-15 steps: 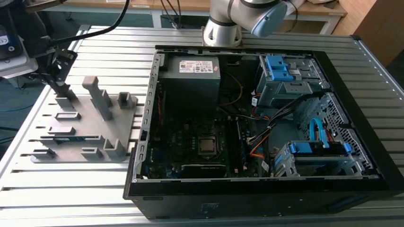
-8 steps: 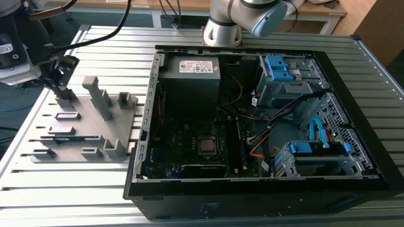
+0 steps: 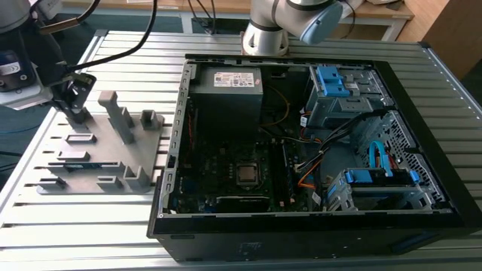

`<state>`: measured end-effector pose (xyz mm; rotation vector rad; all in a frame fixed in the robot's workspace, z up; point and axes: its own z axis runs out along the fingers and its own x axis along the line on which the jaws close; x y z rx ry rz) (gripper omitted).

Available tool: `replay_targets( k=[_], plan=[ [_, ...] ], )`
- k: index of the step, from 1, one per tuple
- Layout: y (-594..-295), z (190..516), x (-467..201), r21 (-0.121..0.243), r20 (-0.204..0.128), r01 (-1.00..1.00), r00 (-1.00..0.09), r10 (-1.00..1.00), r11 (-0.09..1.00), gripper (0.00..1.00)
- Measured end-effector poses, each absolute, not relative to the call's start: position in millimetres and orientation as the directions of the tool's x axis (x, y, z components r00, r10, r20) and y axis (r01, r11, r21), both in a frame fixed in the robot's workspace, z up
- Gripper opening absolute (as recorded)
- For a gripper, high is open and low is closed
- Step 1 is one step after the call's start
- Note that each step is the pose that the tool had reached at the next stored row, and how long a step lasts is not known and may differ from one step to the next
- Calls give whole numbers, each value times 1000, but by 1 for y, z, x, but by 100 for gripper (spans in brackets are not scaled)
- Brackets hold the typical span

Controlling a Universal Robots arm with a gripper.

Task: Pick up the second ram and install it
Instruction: 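Reach for the second ram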

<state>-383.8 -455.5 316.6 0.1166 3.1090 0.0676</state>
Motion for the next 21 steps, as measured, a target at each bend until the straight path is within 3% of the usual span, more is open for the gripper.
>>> replay_targets(
  k=[21],
  plan=[
    [-465, 284, -389, 45, -27, 74, -997, 75, 996, 10]
  ],
)
